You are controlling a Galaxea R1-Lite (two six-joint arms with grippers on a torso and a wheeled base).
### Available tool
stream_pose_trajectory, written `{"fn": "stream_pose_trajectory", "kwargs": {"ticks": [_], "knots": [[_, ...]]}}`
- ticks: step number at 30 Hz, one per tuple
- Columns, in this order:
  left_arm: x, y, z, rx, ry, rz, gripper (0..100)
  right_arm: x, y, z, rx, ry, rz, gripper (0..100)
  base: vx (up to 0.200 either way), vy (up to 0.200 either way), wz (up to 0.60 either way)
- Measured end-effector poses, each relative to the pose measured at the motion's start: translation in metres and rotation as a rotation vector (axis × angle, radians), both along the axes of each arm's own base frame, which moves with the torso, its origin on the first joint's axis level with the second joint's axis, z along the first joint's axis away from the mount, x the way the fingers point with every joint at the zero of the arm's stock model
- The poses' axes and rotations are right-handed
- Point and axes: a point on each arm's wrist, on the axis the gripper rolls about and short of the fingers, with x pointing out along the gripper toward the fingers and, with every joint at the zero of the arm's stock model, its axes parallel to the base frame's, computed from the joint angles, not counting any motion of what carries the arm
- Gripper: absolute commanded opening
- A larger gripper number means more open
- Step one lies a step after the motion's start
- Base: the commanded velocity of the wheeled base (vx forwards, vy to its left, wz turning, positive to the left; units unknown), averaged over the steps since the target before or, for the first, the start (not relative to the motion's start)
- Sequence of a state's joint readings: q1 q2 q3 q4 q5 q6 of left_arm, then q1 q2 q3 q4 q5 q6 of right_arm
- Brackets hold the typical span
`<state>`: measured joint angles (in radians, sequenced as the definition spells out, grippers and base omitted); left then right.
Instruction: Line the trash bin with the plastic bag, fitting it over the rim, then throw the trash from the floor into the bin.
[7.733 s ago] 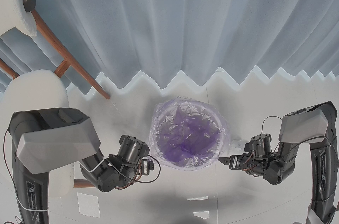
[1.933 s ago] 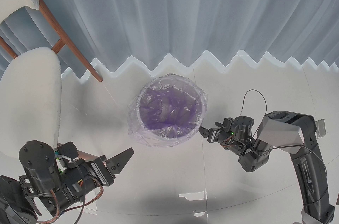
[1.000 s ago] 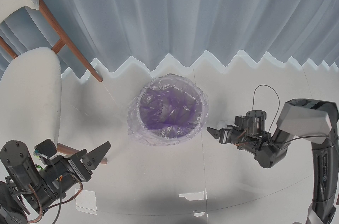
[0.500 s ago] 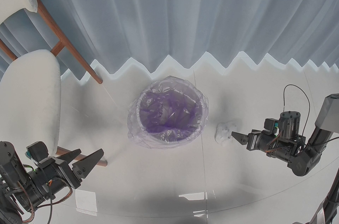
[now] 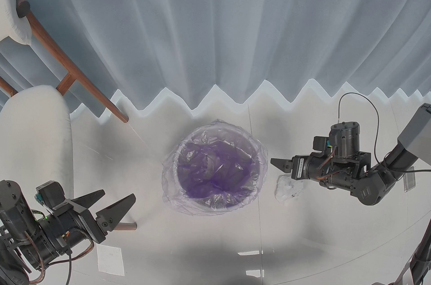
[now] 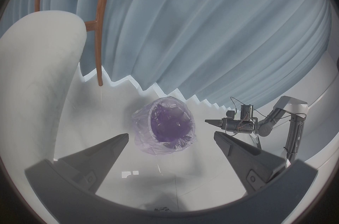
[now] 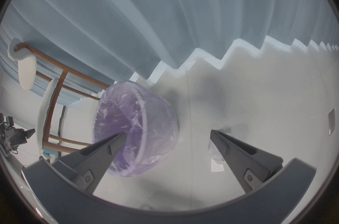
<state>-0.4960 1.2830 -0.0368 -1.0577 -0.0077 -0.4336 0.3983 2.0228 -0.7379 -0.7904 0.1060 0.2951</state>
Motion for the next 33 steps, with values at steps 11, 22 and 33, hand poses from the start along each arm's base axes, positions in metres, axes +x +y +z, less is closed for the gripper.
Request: {"fn": "stream_pose_trajectory", "kwargs": {"ticks": [11, 22, 33], "knots": [[-0.003, 0.002, -0.005, 0.023, 0.015, 0.011, 100, 0.012, 0.051, -0.03, -0.069, 0.04, 0.033, 100, 0.0, 0.0, 0.0], [-0.001, 0.006, -0.005, 0.025, 0.016, 0.036, 100, 0.012, 0.074, -0.065, -0.128, 0.083, 0.049, 100, 0.0, 0.0, 0.0], [-0.001, 0.007, -0.004, 0.026, 0.009, 0.045, 100, 0.037, 0.089, -0.07, -0.129, 0.025, 0.002, 0, 0.0, 0.0, 0.0]]}}
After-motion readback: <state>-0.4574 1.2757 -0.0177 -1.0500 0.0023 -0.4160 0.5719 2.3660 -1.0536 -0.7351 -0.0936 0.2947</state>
